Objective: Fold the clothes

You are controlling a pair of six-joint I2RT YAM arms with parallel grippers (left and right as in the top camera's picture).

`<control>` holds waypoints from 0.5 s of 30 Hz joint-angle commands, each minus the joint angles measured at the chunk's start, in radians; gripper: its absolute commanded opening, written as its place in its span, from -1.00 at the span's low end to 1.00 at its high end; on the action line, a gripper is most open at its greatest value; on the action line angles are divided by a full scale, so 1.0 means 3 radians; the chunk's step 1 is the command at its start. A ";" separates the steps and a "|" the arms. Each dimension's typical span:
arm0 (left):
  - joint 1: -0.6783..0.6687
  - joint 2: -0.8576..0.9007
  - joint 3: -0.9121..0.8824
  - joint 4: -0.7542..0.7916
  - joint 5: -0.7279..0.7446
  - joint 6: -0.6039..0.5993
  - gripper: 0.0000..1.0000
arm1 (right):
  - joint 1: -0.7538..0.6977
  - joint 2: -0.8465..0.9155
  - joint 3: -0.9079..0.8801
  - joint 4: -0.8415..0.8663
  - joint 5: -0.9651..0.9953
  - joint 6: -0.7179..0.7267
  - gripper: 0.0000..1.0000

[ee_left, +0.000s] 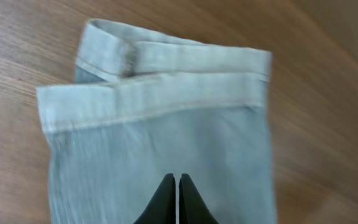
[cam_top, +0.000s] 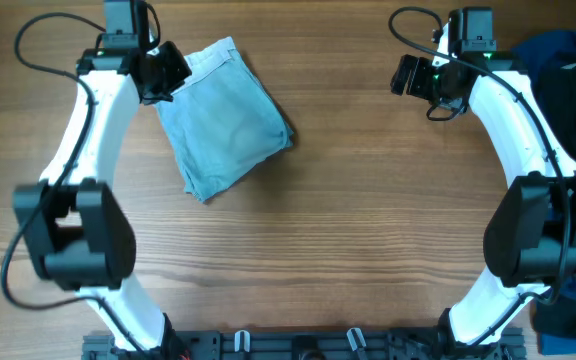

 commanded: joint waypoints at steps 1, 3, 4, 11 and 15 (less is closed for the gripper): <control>0.0107 0.0360 -0.0015 0.0100 -0.0445 -0.0095 -0.92 | -0.0001 -0.0039 0.0046 -0.0001 0.0036 -0.0039 0.99; 0.0137 0.0521 -0.0015 0.0136 -0.0521 -0.0094 -0.92 | -0.0001 -0.0039 0.0046 -0.0001 0.0036 -0.0041 0.99; 0.0153 0.0599 -0.0015 0.0161 -0.0518 -0.0095 -0.92 | -0.0001 -0.0039 0.0046 -0.0001 0.0036 -0.0039 0.99; 0.0149 0.0993 -0.0015 0.0329 -0.0497 -0.0062 -0.92 | -0.0001 -0.0039 0.0046 -0.0001 0.0036 -0.0041 0.99; 0.0149 0.0796 0.0058 0.0253 -0.0535 0.0033 -0.92 | -0.0001 -0.0039 0.0046 -0.0001 0.0036 -0.0041 0.99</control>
